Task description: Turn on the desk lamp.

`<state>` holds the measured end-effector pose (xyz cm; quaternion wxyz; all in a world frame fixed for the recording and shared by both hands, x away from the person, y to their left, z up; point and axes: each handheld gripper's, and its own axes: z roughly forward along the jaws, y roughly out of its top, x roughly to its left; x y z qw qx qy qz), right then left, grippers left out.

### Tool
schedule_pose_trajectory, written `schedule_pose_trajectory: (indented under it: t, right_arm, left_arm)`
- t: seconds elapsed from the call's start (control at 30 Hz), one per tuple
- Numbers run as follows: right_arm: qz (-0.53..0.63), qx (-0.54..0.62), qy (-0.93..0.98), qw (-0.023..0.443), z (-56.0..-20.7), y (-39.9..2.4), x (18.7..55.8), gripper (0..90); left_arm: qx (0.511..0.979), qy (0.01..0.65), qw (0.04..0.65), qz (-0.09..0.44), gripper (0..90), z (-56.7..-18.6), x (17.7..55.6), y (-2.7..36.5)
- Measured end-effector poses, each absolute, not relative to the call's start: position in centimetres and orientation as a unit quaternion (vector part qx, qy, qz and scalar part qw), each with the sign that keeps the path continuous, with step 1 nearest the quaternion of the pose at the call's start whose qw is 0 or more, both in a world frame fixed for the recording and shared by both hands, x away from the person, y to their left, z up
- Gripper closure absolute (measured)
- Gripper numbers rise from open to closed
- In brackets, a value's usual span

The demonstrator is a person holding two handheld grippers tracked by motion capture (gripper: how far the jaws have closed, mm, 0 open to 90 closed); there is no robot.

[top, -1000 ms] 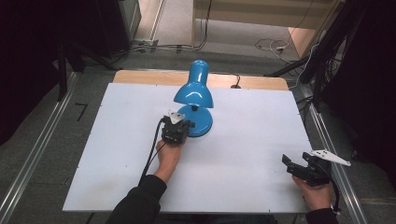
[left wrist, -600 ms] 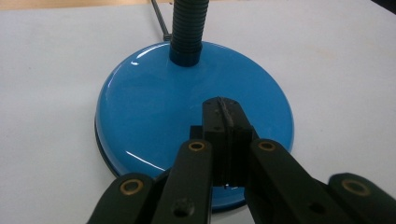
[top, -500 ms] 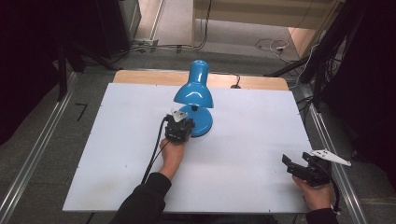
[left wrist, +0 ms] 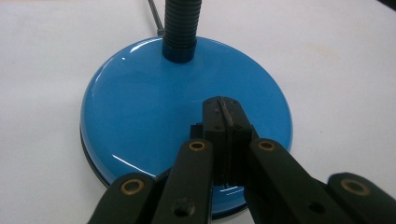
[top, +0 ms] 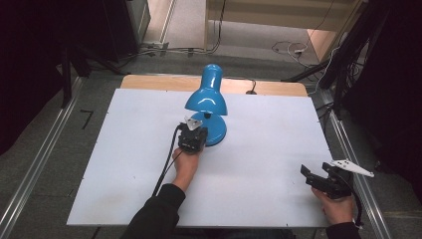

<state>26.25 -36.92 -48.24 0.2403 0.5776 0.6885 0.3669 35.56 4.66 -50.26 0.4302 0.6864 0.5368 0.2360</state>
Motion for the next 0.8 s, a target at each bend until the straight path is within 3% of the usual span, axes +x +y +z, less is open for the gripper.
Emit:
schedule_pose_trajectory:
  t: [0.8]
  right_arm:
    - [0.367, 0.578, 0.686, 0.244, -48.1, -37.1, 26.1, 14.1]
  left_arm:
    - [0.677, 0.530, 0.453, 0.235, 90.0, -49.2, 33.9, 5.2]
